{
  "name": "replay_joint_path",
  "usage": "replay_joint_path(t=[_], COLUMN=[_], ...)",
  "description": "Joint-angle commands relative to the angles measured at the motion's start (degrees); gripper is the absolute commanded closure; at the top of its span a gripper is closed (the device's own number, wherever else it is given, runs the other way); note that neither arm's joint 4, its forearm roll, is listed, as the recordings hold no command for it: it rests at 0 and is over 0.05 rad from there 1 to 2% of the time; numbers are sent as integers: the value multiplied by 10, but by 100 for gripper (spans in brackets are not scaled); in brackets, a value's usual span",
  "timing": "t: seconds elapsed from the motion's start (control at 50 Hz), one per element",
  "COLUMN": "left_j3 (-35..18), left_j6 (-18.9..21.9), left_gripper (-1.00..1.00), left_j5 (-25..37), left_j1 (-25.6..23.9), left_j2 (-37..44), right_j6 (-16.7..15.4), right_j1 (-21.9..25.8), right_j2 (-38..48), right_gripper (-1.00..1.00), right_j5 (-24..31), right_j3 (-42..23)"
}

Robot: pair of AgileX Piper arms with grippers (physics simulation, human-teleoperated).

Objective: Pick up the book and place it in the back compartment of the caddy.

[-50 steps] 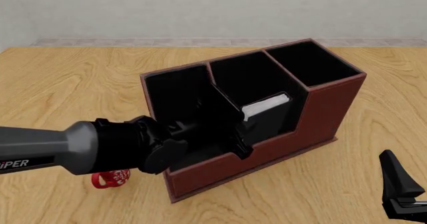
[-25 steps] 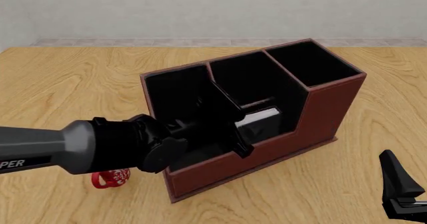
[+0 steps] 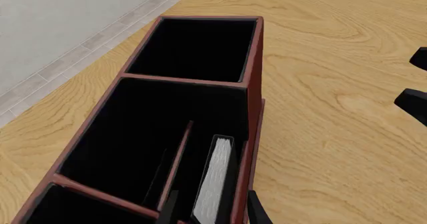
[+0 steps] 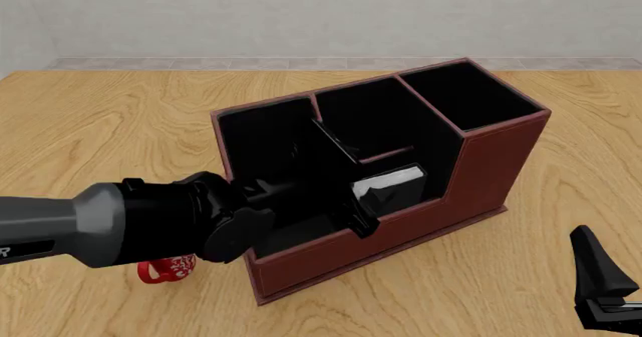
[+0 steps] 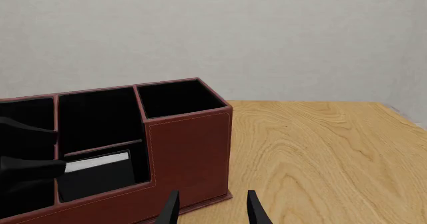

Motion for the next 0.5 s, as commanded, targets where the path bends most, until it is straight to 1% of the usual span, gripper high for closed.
replay_joint_path(t=[0.02,0.26,0.34,0.5], left_j3=[16,51,70,95], left_j6=[-2,-2,-3,-10], left_gripper=[-100,-100,-100,-100], left_j5=[-1,-8,-13,-4], left_j1=[0,-1,2,3], left_j2=[-22,-56,-77,-121], right_j6=[0,0,0,0], right_j1=[0,0,0,0], right_j2=[0,0,0,0], right_gripper=[-100,-100,-100,-100], right_j5=[0,0,0,0], right_j3=[0,0,0,0])
